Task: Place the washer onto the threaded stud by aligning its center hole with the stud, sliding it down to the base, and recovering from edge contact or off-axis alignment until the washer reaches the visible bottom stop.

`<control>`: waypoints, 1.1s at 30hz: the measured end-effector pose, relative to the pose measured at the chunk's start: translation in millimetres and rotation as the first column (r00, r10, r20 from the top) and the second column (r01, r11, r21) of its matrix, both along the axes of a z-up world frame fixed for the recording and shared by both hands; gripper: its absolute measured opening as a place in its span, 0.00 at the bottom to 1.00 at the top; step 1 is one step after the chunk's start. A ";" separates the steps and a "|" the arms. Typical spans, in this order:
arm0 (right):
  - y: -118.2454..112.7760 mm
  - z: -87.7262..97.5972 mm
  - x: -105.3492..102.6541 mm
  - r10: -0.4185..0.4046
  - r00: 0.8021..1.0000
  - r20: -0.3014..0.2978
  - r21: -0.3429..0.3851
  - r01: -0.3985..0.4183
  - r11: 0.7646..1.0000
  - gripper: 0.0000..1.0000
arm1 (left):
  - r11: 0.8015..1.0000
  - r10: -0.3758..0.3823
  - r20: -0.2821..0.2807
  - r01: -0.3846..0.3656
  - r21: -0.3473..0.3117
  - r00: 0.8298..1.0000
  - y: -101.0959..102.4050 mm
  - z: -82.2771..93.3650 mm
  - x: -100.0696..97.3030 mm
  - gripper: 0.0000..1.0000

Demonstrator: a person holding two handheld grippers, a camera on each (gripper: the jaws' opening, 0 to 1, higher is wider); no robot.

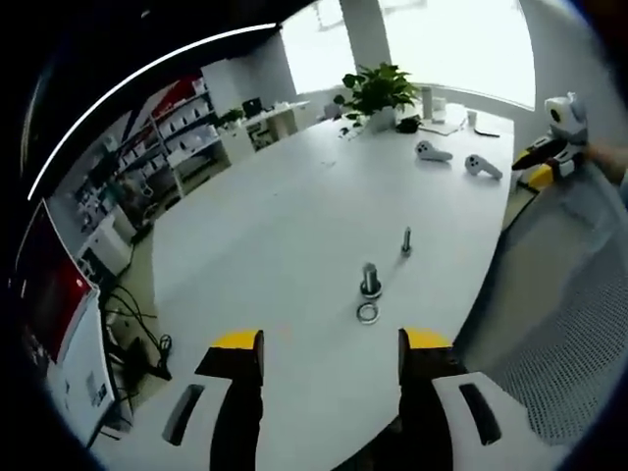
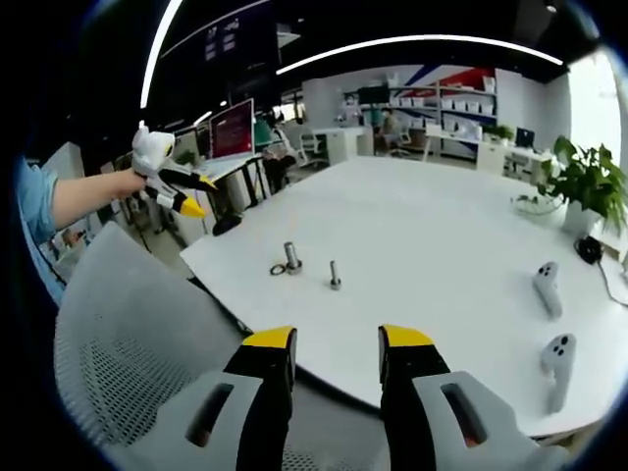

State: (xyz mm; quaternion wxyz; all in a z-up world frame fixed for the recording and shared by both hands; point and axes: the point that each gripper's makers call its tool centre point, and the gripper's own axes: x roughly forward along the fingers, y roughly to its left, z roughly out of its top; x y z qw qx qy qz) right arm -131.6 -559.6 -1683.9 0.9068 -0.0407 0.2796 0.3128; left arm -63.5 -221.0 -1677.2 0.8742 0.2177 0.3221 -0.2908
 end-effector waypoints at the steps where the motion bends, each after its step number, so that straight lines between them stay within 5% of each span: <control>1: 0.4 -0.2 -0.3 0.002 1.000 -0.001 -0.002 -0.002 1.000 0.35 | 1.000 -0.005 -0.003 0.005 0.003 1.000 -0.8 -1.6 1.0 0.54; 19: -2.0 0.3 4.2 -0.019 1.000 0.005 -0.002 0.019 1.000 0.33 | 0.991 -0.115 -0.156 0.124 0.049 0.981 -34.1 -69.2 28.9 0.58; 22: -2.7 0.1 5.0 -0.023 1.000 0.008 -0.011 0.023 1.000 0.34 | 0.968 -0.194 -0.176 0.218 0.128 0.965 -40.5 -84.7 31.4 0.59; 33: -4.2 -2.3 5.4 -0.029 1.000 0.001 -0.026 0.029 0.999 0.34 | 0.966 -0.215 -0.236 0.242 0.094 0.948 -57.6 -111.4 41.1 0.61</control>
